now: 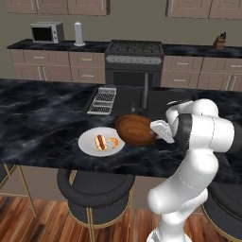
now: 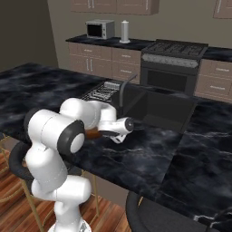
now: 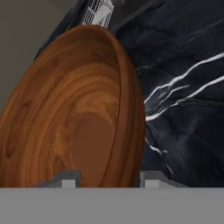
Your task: Take the smaller bowl and place it next to the appetizer plate on the dining counter , and place the larger bowl next to the plate with cooked food.
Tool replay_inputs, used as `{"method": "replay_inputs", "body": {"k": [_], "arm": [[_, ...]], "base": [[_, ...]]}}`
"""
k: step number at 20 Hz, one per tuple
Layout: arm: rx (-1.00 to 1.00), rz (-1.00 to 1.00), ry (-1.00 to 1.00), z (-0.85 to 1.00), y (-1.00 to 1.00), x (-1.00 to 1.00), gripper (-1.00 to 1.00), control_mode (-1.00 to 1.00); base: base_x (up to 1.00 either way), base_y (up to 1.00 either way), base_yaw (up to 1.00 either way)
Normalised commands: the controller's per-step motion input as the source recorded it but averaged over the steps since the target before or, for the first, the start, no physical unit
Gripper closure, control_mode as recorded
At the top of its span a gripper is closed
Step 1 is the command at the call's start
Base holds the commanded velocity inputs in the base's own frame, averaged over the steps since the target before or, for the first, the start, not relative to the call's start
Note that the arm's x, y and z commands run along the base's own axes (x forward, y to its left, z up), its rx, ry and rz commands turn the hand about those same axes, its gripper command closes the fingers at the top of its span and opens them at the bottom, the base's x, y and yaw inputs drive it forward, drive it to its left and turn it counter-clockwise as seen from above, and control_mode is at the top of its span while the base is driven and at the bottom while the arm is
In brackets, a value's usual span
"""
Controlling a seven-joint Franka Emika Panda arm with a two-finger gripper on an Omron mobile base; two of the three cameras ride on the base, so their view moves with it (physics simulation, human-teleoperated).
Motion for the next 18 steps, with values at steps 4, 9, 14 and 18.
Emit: {"method": "replay_inputs", "body": {"k": [4,9,14,18], "arm": [[0.00,0.00,-0.08,0.00,0.00,-0.20,-1.00,-1.00],[0.01,0.00,-0.13,0.21,0.00,-0.28,-1.00,-1.00],[0.00,0.01,-0.10,0.69,0.00,-0.38,-1.00,-1.00],[0.00,0.04,-0.10,0.99,0.00,-0.81,-1.00,-1.00]], "base": [[0.00,0.00,0.00],[0.00,0.00,0.00],[0.00,0.00,0.00],[0.00,0.00,0.00]]}}
